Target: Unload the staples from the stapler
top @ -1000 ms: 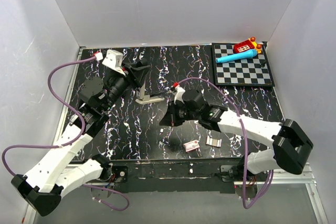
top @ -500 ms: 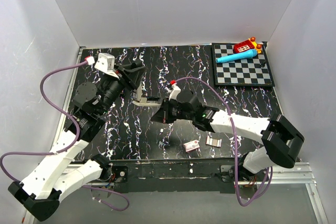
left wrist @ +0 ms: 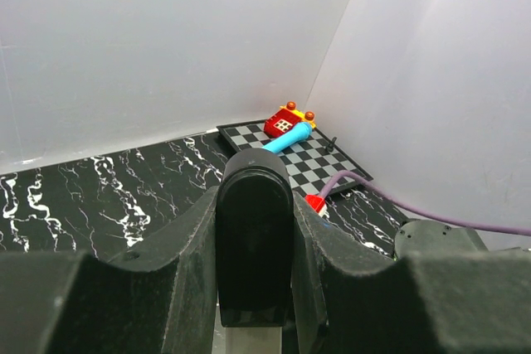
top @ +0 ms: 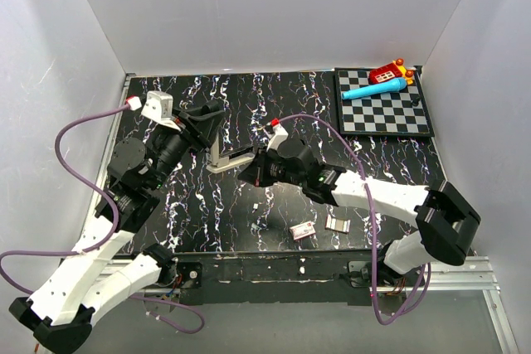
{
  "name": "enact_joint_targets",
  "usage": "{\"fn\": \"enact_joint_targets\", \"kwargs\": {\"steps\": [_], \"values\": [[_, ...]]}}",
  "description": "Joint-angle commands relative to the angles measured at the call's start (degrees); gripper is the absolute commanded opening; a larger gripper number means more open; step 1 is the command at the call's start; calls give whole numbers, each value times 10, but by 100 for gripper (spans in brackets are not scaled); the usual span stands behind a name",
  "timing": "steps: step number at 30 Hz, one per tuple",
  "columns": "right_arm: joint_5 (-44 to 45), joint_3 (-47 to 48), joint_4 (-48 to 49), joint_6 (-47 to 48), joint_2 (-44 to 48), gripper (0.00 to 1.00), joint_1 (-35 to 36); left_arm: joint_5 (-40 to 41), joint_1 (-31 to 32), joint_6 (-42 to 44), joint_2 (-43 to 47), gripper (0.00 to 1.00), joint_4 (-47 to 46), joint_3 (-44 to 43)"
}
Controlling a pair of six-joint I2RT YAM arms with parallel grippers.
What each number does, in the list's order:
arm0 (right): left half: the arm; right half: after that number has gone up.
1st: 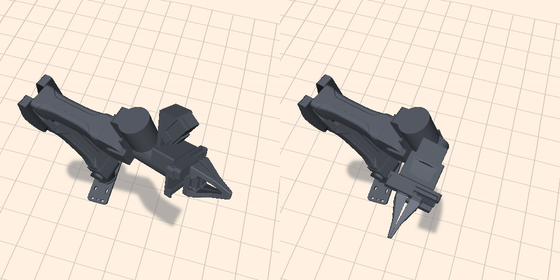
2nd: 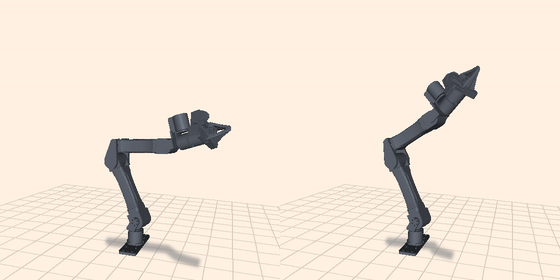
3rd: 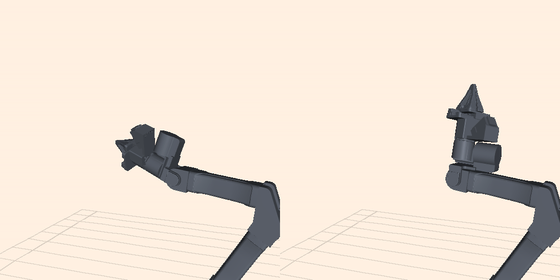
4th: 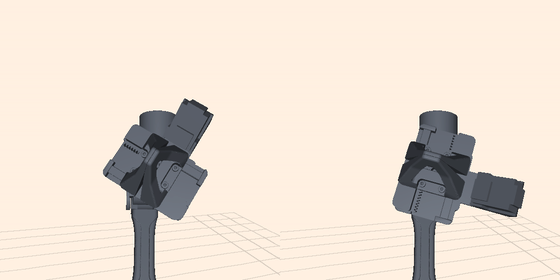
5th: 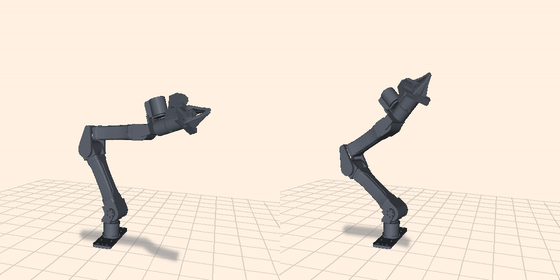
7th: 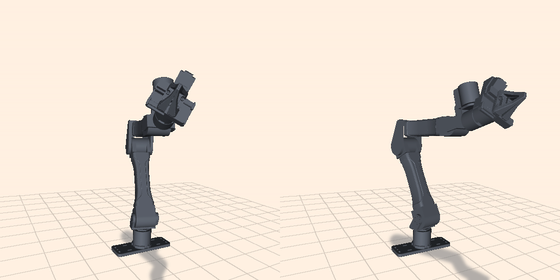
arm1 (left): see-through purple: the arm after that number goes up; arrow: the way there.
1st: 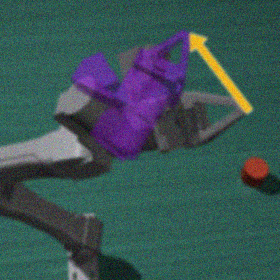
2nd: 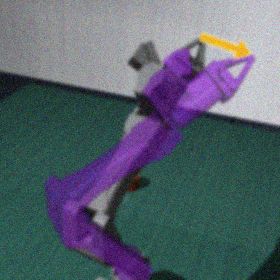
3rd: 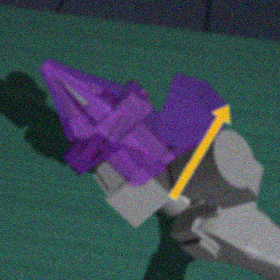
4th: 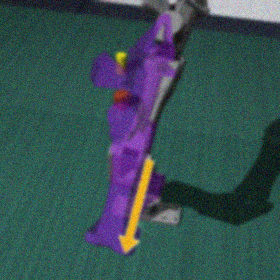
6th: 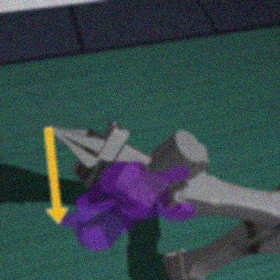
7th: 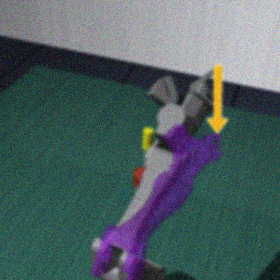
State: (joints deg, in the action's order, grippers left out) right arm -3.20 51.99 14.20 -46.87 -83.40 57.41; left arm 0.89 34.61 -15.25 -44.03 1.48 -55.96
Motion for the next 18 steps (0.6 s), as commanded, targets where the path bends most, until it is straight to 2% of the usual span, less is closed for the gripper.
{"fn": "enact_joint_targets", "kwargs": {"steps": [1,10,18], "values": [[29,37,1,34,18,1,2,-31,-1,-22,17,0,-18,5],[94,66,-43,132,63,1,-2,-62,-1,-18,25,0,19,11],[89,94,-84,208,99,1,-4,-90,-1,-16,13,0,21,13]]}}
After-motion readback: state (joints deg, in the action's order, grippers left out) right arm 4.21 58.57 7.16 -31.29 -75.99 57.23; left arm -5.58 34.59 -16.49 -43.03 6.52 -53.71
